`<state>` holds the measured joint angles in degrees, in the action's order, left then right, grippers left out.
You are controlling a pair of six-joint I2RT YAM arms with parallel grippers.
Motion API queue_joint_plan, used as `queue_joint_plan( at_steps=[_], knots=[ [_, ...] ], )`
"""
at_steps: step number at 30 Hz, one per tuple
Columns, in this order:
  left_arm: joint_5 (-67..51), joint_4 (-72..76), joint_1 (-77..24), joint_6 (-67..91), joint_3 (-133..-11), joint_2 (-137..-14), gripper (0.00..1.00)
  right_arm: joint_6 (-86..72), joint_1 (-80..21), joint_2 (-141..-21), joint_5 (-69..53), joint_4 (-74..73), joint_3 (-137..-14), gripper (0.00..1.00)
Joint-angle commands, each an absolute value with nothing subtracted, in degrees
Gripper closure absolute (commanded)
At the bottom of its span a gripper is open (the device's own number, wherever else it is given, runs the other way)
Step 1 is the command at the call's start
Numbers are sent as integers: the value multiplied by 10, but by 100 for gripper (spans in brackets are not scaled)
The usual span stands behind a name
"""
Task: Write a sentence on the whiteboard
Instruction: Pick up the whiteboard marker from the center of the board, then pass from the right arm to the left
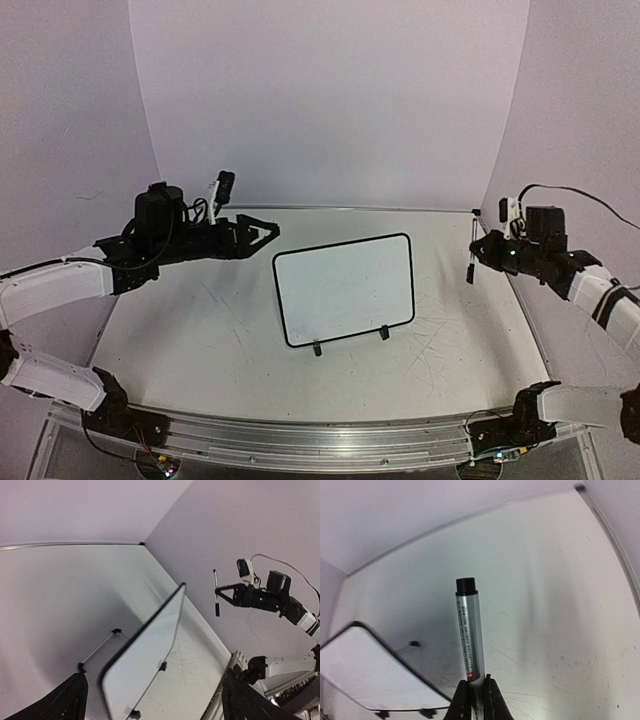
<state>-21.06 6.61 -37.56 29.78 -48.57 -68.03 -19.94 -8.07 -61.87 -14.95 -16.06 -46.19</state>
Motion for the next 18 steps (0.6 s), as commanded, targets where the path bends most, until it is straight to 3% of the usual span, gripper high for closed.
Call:
queue_joint_plan(
  at_steps=[1, 7, 13, 18],
  knots=[
    [-190, 115, -488, 258, -564, -735, 7, -275, -145, -530, -302, -14, -440, 100],
    [-179, 201, -596, 256, -606, -819, 9, -378, -321, -546, -246, 162, -443, 100],
    [-233, 309, -607, 340, -619, -885, 14, -413, -423, -610, -202, 292, -460, 100],
    [-243, 338, -607, 366, -617, -897, 22, -403, -475, -655, -182, 311, -491, 100]
  ],
)
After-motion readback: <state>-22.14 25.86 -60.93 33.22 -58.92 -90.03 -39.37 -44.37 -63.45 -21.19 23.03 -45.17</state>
